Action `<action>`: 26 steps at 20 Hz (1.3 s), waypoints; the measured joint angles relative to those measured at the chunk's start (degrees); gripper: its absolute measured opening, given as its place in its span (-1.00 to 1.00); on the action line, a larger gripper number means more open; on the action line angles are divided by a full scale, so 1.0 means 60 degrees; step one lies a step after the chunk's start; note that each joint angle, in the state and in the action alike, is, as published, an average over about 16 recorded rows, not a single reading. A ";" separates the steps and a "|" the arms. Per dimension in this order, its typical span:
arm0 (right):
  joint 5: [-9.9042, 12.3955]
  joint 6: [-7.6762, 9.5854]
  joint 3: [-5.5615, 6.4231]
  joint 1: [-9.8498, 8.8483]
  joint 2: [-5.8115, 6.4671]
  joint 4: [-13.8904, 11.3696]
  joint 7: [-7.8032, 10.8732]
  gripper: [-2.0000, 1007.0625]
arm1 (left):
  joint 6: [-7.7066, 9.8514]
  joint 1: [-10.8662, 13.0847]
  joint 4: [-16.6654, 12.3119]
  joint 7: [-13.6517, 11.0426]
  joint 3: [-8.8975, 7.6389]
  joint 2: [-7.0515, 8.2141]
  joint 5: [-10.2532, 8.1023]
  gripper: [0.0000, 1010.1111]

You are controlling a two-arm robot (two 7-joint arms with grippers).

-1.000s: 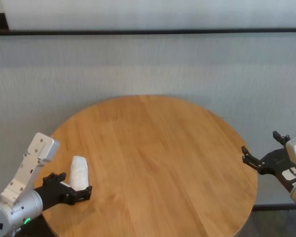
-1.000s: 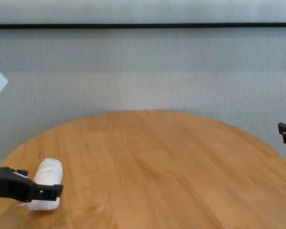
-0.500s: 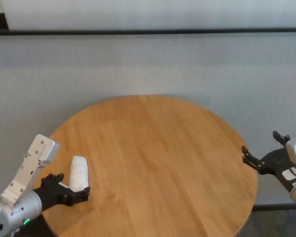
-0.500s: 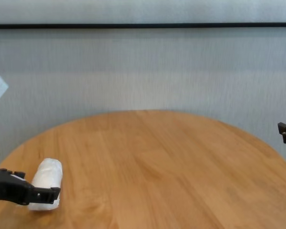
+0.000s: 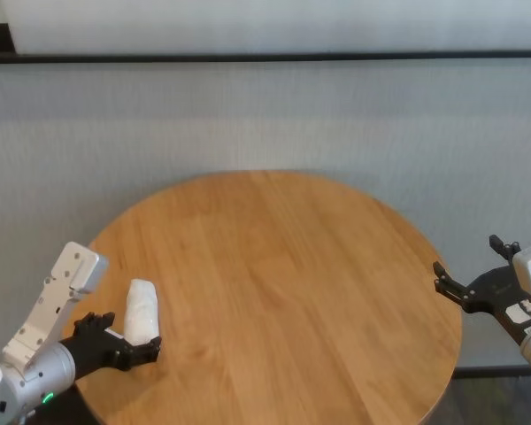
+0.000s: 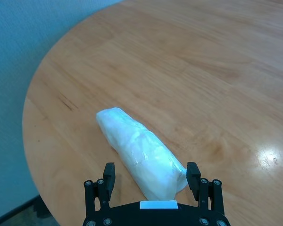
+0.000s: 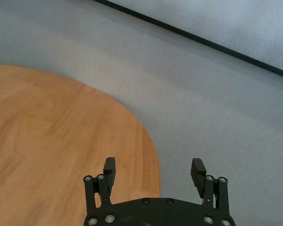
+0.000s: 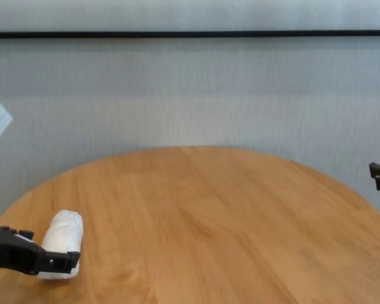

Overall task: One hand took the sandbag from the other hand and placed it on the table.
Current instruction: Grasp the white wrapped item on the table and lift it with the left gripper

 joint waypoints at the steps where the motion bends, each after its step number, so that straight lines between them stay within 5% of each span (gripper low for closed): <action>1: 0.0000 0.0000 0.0000 0.0000 0.0000 0.0000 0.0000 1.00 | -0.0006 -0.0003 0.0019 -0.0015 -0.0007 -0.0016 0.0023 0.98; 26: 0.0000 0.0000 0.0000 0.0000 0.0000 0.0000 0.0000 1.00 | -0.0158 -0.0214 0.0536 -0.0248 -0.0111 -0.0392 0.0759 0.98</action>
